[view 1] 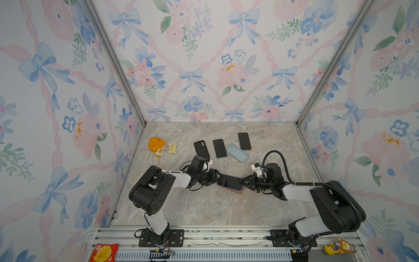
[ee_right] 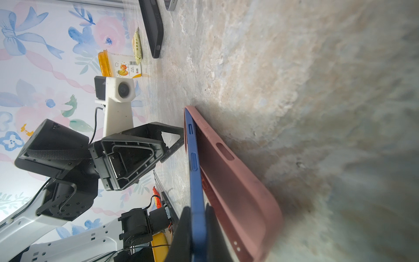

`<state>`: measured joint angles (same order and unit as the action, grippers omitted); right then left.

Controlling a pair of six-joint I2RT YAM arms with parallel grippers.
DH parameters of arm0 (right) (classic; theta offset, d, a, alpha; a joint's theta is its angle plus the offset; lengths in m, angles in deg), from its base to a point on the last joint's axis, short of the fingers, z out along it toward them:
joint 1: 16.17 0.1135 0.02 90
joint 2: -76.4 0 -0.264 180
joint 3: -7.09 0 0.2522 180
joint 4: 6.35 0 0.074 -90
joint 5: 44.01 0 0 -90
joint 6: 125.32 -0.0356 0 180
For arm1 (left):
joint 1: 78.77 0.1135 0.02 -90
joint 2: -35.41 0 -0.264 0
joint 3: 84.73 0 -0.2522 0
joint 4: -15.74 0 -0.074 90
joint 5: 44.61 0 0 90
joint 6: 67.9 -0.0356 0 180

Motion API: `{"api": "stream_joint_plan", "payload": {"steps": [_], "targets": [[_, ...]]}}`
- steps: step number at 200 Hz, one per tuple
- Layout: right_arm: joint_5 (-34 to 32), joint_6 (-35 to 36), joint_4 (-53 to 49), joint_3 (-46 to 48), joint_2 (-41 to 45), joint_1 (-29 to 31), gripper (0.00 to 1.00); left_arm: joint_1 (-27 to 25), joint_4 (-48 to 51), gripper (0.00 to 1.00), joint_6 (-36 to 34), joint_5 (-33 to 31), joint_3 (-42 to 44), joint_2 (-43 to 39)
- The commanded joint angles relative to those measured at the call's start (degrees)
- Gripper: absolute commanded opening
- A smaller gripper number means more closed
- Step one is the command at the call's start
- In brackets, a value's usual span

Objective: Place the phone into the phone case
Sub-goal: 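Lower the phone edge into the pink case held by the left gripper, then press the phone flat into the case with the right gripper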

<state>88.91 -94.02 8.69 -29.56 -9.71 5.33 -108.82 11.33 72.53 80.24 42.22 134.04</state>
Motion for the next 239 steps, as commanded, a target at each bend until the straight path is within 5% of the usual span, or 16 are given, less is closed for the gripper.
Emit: {"api": "stream_joint_plan", "payload": {"steps": [1, 52, 180, 239], "targets": [[-2.5, 2.6, -8.8, 0.2, -3.9, 1.5, 0.0, -2.5, -0.5, 0.59, 1.4, 2.9, 1.2, -0.9], [-4.1, 5.7, -12.1, -1.8, -7.0, 2.6, 0.02, -3.8, -1.1, 0.59, 2.2, 2.5, 1.6, -2.0], [-10.3, 12.2, -24.7, -7.3, -5.5, 5.5, 0.29, -4.5, 0.7, 0.57, 0.1, -0.8, 3.2, -3.5], [-18.7, 17.0, -40.1, -14.3, -1.1, 8.7, 0.4, -5.6, 18.4, 0.58, -9.8, -13.7, -2.4, -5.2]]}}
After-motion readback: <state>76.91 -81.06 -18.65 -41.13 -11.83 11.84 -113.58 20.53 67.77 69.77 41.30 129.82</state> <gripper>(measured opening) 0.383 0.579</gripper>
